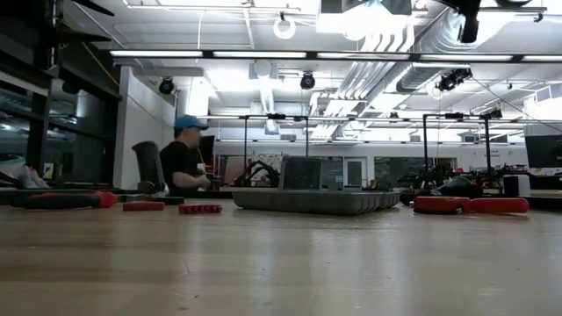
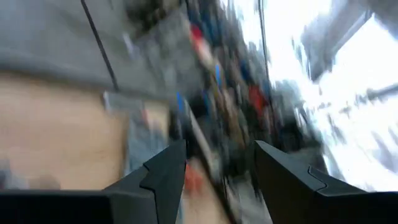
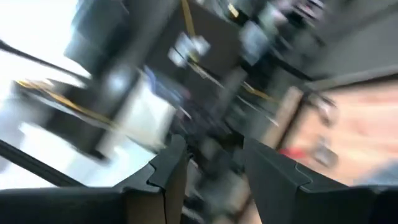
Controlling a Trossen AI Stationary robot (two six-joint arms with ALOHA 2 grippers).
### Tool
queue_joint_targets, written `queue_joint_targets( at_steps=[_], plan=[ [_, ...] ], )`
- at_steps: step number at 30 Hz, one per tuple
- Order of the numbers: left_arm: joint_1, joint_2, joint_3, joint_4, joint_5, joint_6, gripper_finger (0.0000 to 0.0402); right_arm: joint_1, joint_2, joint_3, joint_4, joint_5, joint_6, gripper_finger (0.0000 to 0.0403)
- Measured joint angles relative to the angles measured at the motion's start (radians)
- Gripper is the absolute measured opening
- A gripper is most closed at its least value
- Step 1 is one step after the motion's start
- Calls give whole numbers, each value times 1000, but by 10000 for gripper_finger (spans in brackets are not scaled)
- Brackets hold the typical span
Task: Prefit tool cases
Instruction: Adjust the gray prefit tool case on the table
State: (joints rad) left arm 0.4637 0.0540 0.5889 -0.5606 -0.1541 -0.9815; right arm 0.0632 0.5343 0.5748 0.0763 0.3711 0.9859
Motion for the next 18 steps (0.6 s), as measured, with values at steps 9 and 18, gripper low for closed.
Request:
queue_joint_targets(
  at_steps=[9, 18],
  plan=[
    [-1, 430, -100, 584, 367, 146, 179, -14, 416, 239, -346, -71, -47, 149],
    [-13, 877, -100, 687, 414, -285, 179, -79, 732, 257, -325, -136, -73, 149]
  ],
)
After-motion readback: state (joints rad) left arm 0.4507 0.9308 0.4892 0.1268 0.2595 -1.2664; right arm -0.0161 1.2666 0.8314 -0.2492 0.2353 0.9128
